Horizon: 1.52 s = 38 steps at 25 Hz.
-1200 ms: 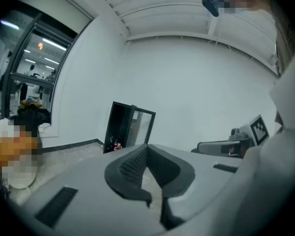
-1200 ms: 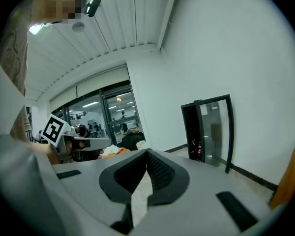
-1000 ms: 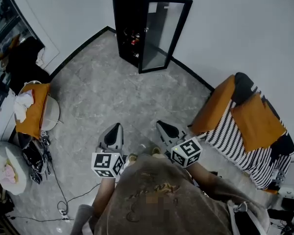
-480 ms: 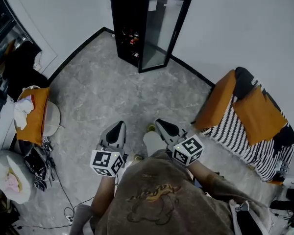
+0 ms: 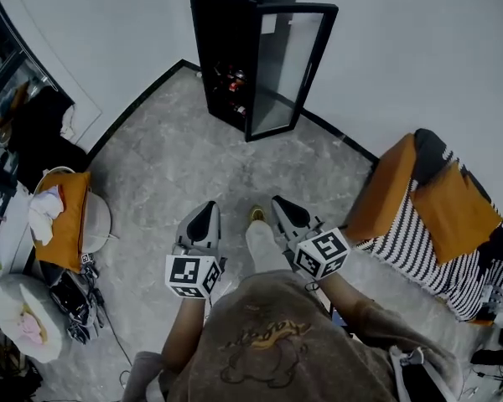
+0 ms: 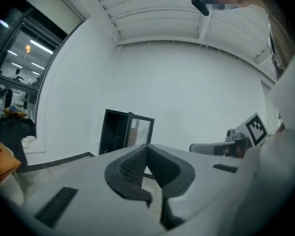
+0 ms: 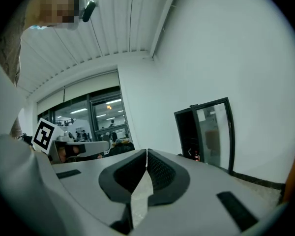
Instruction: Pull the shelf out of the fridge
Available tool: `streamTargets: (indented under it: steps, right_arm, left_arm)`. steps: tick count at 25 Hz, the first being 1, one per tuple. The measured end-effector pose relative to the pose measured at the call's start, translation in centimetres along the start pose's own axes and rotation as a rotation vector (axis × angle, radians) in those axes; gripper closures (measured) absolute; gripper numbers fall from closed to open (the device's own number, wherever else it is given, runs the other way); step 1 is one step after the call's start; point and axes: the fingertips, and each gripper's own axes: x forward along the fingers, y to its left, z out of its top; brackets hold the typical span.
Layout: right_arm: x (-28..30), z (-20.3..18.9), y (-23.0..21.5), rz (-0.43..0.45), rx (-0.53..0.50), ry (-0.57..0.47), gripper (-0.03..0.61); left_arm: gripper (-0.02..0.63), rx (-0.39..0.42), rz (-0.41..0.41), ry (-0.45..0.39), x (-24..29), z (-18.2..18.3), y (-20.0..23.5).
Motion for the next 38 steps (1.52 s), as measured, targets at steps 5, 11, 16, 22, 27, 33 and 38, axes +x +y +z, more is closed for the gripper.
streamTargets:
  steps: [5, 11, 16, 22, 27, 33, 38]
  right_arm:
    - [3.8, 1.2, -2.5, 0.014, 0.002, 0.008, 0.557]
    - [8.6, 2.4, -5.5, 0.041, 0.005, 0.058, 0.557]
    - [12.3, 4.3, -8.9, 0.061, 0.009, 0.075, 0.557]
    - [15.9, 6.4, -13.4, 0.057, 0.018, 0.085, 0.557]
    - [18.3, 7.4, -17.3, 0.061, 0.028, 0.096, 0.557]
    - [20.4, 8.5, -19.8, 0.075, 0.032, 0.101, 0.557]
    - [21.9, 8.5, -20.8, 0.086, 0.042, 0.101, 0.557]
  left_arm:
    - [0.611, -0.022, 0.014, 0.011, 4.1, 0.8, 2.6]
    - [0.611, -0.062, 0.023, 0.006, 9.4, 3.1, 5.8]
    - [0.611, -0.079, 0.016, 0.02, 14.7, 4.8, 7.5]
    - [0.611, -0.084, 0.022, 0.026, 20.5, 6.6, 9.3]
    - [0.611, -0.097, 0.027, 0.027, 25.0, 7.3, 10.3]
    - [0.611, -0.123, -0.001, 0.024, 27.7, 8.1, 10.8]
    - [0.611, -0.119, 0.027, 0.013, 29.4, 8.4, 11.8]
